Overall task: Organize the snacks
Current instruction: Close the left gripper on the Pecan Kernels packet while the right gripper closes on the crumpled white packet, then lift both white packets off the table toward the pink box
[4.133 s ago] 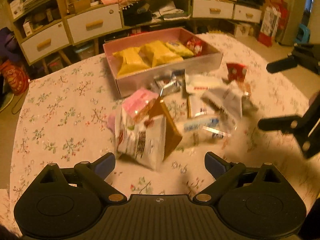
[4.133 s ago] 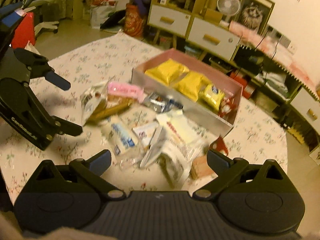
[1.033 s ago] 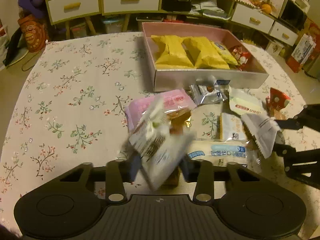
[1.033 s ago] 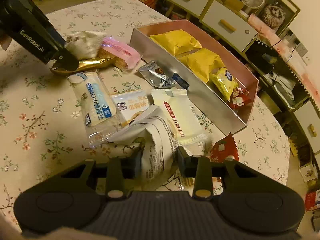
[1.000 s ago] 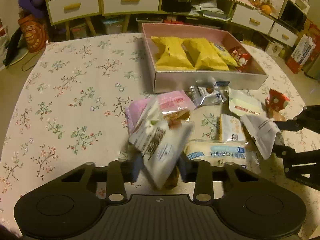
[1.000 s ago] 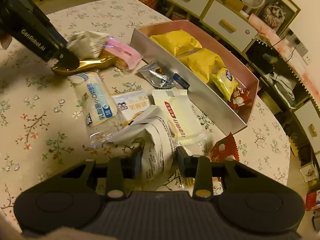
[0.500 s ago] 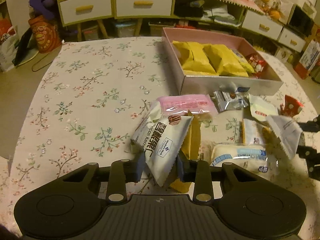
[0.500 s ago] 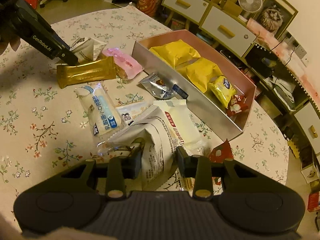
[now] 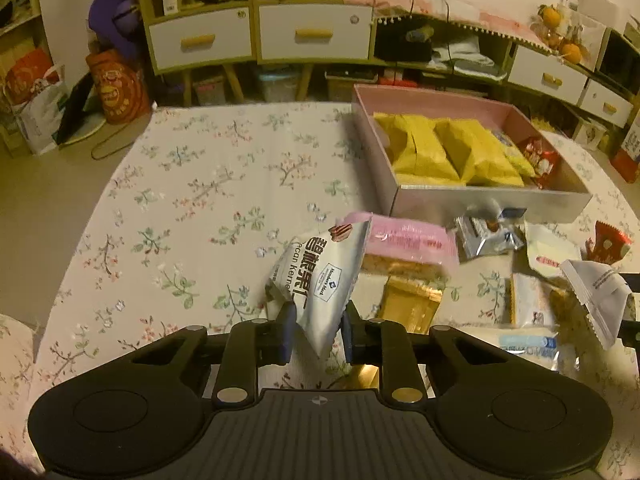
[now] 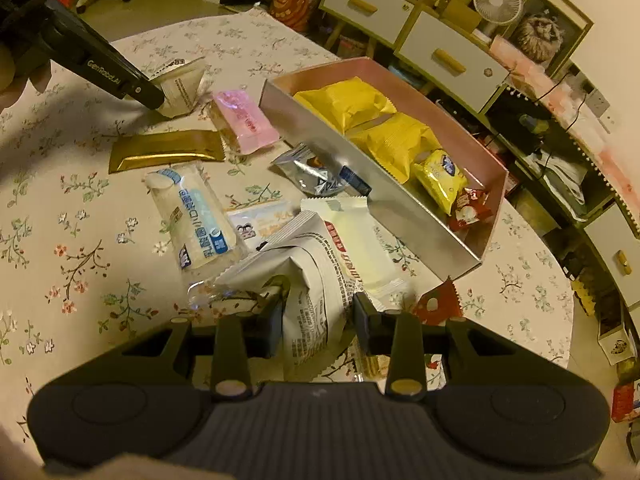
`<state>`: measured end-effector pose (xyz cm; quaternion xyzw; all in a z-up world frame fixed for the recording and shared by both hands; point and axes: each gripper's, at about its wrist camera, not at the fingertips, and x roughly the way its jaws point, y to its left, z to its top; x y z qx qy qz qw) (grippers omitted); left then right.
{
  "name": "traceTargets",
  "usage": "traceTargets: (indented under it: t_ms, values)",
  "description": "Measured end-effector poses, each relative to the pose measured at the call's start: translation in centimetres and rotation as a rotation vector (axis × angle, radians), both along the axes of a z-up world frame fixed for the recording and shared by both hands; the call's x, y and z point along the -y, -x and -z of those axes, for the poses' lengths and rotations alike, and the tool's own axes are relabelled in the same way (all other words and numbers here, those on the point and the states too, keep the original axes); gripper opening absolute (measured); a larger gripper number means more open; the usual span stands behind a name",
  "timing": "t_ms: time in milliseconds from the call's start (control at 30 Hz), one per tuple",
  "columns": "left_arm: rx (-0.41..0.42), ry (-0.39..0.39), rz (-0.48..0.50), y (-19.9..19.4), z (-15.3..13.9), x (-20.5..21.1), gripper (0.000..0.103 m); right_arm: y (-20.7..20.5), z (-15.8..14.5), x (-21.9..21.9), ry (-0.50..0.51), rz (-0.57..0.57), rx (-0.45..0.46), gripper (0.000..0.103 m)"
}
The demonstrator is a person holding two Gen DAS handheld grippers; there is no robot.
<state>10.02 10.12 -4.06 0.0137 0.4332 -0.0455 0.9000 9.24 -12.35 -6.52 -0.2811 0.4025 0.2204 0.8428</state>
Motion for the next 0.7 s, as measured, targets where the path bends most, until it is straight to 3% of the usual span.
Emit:
traceTargets:
  t_ms: [433,467,500,700]
  values:
    - [0.089,0.011,0.036,0.9,-2.8,1.3,0.014,-0.5,-1.6,0.7,-0.036,0.034,0.044,0.033]
    - [0.100,0.012,0.043,1.0,-3.1,1.6,0.006,-0.7,-1.7,0.8,-0.042,0.040,0.046,0.033]
    - [0.108,0.015,0.051,1.0,-3.4,1.8,0.005,-0.9,-1.9,0.9,-0.051,0.049,0.047,0.033]
    - [0.108,0.015,0.075,0.7,-3.5,2.4,0.005,-1.6,-2.1,1.1,-0.085,0.088,0.048,0.033]
